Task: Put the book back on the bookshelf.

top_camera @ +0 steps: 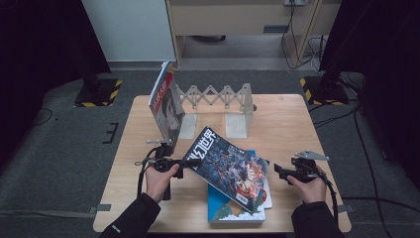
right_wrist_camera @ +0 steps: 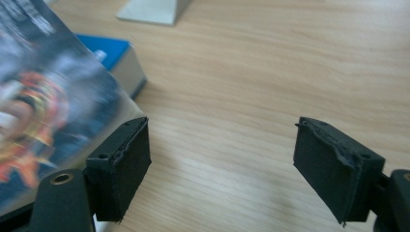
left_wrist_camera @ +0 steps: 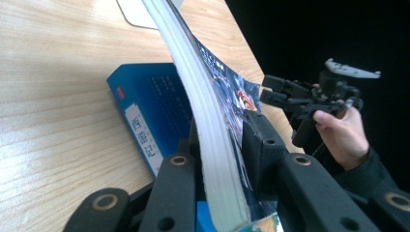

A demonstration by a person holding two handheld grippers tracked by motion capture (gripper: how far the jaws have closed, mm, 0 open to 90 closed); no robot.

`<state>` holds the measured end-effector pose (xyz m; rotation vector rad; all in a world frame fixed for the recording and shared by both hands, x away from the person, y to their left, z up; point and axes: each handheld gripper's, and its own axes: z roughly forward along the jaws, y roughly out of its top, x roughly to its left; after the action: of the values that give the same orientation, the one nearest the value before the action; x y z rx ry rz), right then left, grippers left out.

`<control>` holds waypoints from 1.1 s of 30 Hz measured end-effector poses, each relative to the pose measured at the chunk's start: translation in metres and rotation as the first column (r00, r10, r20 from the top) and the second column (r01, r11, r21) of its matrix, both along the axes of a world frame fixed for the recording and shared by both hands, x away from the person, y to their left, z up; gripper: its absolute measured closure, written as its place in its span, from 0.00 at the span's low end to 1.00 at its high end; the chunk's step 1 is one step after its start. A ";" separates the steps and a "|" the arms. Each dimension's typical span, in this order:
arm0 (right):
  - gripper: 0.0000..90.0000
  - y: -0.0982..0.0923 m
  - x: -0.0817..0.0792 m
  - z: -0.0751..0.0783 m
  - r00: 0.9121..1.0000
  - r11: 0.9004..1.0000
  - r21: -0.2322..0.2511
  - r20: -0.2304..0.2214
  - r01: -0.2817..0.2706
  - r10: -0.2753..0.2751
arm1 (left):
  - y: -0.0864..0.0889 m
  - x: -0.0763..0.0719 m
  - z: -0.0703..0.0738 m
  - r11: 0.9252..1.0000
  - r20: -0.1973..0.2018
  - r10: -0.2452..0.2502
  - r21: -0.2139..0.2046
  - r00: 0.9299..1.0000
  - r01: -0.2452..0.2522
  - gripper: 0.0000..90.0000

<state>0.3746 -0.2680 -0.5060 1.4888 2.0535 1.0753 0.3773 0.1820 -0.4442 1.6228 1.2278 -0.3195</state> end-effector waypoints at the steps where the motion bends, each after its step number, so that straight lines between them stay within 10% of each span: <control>1: 0.23 -0.003 0.000 -0.002 1.000 1.000 -0.006 -0.013 0.006 -0.006 | 0.000 0.000 0.002 1.000 0.001 0.003 -0.005 1.000 -0.003 0.84; 18: 0.17 -0.016 0.008 -0.022 0.993 0.996 -0.093 -0.116 -0.002 -0.009 | -0.004 0.006 0.034 0.997 0.054 0.023 -0.079 0.998 -0.019 0.91; 33: 0.06 -0.014 0.007 -0.028 0.996 0.986 -0.163 -0.087 -0.026 0.012 | -0.010 0.008 0.081 0.998 0.162 0.022 -0.057 0.987 -0.013 0.91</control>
<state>0.3819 -0.2818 -0.5344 1.4580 2.1613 0.8396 0.3853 0.1720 -0.3630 1.5579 1.0990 -0.2041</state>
